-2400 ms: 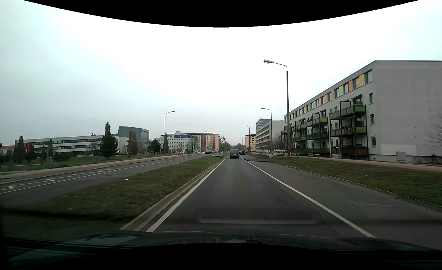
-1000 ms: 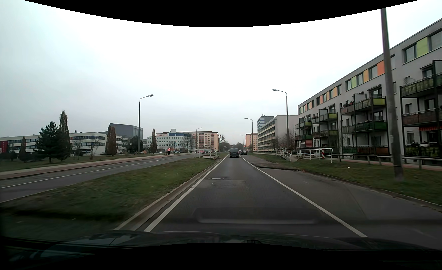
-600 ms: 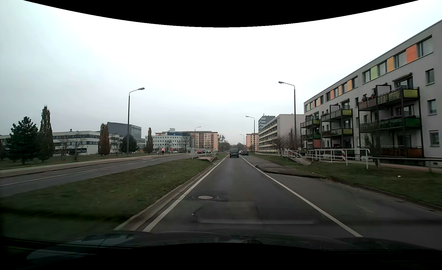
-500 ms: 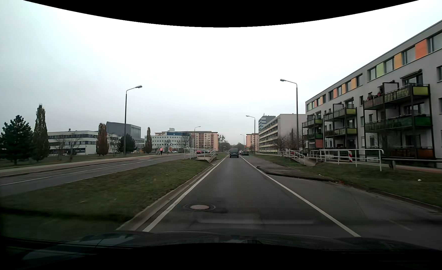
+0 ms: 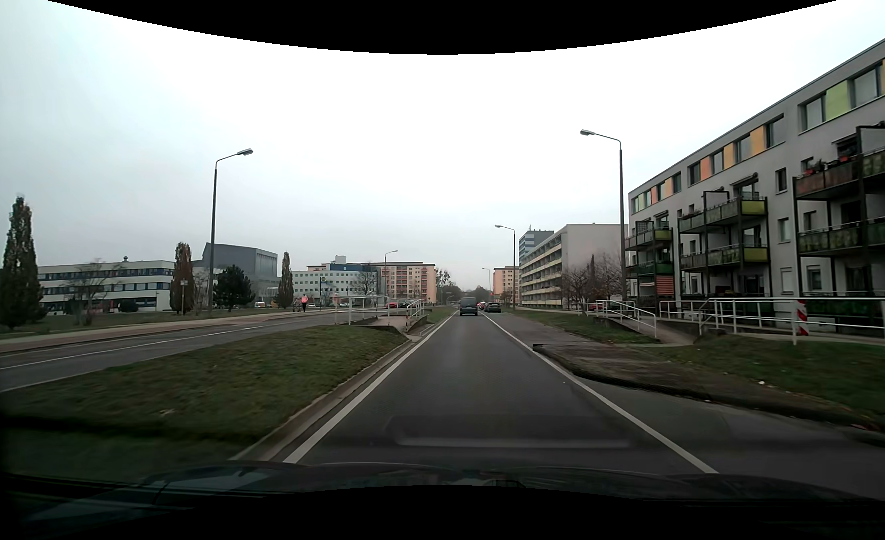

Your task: Follow the waypoints while adhering to traffic rules and regulations

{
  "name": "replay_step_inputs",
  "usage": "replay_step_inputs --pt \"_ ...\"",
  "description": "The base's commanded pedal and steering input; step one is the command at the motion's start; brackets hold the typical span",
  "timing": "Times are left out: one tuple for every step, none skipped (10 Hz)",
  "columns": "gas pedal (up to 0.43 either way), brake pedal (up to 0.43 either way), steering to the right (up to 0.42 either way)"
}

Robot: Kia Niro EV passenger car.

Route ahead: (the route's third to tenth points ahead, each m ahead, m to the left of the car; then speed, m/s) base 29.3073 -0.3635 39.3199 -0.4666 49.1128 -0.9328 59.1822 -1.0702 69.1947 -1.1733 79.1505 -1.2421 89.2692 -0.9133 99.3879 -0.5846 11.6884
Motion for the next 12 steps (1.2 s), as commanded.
replay_step_inputs --pt "0.130 0.000 0.000" --pt "0.138 0.000 0.000" --pt "0.138 0.000 0.000" --pt "0.138 0.000 0.000" --pt "0.138 0.000 0.000" --pt "0.138 0.000 0.000" --pt "0.138 0.000 0.000" --pt "0.138 0.000 0.000" --pt "0.138 0.000 0.000" --pt "0.138 0.000 0.000" --pt "0.138 0.000 0.000" --pt "0.138 0.000 0.000"
